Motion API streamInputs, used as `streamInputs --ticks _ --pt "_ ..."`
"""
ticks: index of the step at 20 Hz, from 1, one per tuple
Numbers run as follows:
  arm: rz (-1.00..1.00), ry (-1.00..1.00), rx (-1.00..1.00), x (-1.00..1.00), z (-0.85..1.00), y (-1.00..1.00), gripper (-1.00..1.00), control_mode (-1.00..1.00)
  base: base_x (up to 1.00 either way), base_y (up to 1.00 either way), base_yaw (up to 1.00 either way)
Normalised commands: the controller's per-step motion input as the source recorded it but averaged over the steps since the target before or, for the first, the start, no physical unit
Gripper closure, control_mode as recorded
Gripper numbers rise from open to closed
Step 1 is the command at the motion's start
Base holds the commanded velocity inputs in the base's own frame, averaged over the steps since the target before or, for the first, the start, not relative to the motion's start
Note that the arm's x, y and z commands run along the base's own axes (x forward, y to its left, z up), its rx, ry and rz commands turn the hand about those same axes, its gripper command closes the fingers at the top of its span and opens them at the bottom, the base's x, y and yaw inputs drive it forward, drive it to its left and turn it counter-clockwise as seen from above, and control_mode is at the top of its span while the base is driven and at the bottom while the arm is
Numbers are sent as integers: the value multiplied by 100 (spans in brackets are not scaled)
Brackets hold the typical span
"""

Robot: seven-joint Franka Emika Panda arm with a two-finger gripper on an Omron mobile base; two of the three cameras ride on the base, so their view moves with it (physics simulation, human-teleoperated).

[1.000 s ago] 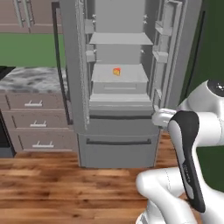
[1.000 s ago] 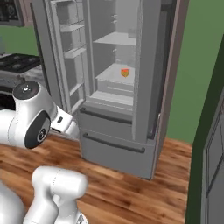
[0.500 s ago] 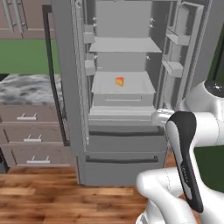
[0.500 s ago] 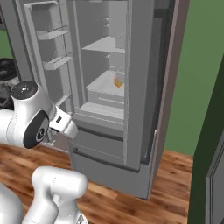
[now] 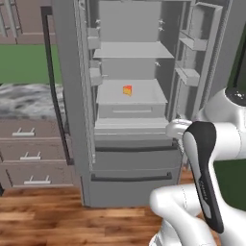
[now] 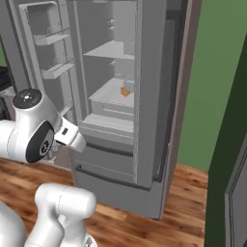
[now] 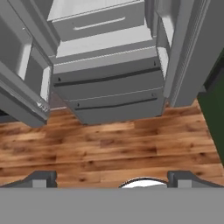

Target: Take the cheese, fish, and garlic from the fridge and place them on the plate on the dining counter to create an appetizer plate.

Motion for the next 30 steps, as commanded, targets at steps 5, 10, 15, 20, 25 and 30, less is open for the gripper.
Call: streamInputs --ticks 5,10,15,20,25,30 --pt "0 0 0 0 0 0 -100 100 19 49 -17" --pt "0 0 0 0 0 0 -100 100 23 40 -17" --pt "0 0 0 0 0 0 -100 100 23 -3 -4" --pt "0 0 0 0 0 0 -100 100 47 -16 0" --pt "0 0 0 0 0 0 -100 100 72 -19 0" --pt "0 0 0 0 0 0 -100 100 65 -27 0"
